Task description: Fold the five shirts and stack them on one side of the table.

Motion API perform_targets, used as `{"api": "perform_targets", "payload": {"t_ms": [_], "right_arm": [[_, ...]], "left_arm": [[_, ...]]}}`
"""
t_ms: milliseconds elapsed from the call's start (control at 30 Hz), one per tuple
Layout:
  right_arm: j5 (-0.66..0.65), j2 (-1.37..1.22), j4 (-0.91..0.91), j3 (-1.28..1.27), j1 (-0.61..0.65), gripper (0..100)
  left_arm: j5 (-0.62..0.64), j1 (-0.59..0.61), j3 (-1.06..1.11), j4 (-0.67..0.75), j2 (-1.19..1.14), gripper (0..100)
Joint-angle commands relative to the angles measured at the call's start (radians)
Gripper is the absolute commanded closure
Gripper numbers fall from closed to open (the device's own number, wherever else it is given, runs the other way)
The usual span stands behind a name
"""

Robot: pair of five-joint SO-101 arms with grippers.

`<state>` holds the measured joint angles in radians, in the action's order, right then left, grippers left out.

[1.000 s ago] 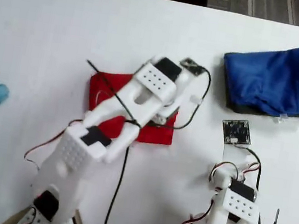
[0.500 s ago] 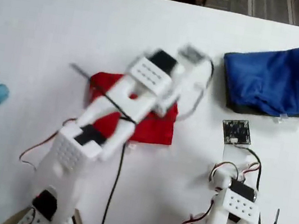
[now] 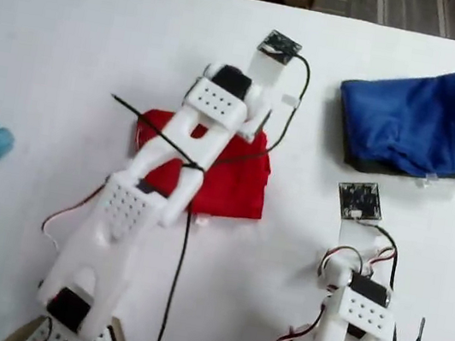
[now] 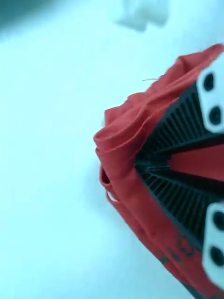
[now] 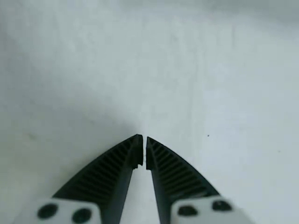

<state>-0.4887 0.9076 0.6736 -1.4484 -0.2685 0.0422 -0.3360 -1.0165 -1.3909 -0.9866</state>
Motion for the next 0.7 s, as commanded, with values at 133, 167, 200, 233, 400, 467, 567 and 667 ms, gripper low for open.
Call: {"api": "perform_targets", "payload": {"t_ms": [133,167,200,233,400,467,567,667], "right_arm": [[0.009,0.025,-0.015,0.003,-0.01,98.0],[0.009,0.025,-0.015,0.003,-0.01,98.0],[0.009,0.025,-0.015,0.003,-0.01,98.0],[0.009,0.025,-0.015,0.003,-0.01,98.0],[0.009,0.025,-0.015,0.003,-0.01,98.0],[0.009,0.025,-0.015,0.003,-0.01,98.0],[0.009,0.025,-0.015,0.003,-0.01,98.0],[0.009,0.025,-0.015,0.003,-0.01,98.0]], "left_arm": [[0.005,0.011,-0.309,0.021,-0.186,92],[0.005,0.009,-0.344,-0.009,-0.204,90],[0.002,0.009,-0.384,-0.049,-0.213,89],[0.002,0.009,-0.427,-0.089,-0.221,89],[0.0,0.011,-0.634,-0.269,-0.219,90],[-0.002,0.012,-0.659,-0.308,-0.213,90],[-0.002,0.012,-0.65,-0.377,-0.18,90],[-0.002,0.035,-0.651,-0.4,-0.137,90]]}}
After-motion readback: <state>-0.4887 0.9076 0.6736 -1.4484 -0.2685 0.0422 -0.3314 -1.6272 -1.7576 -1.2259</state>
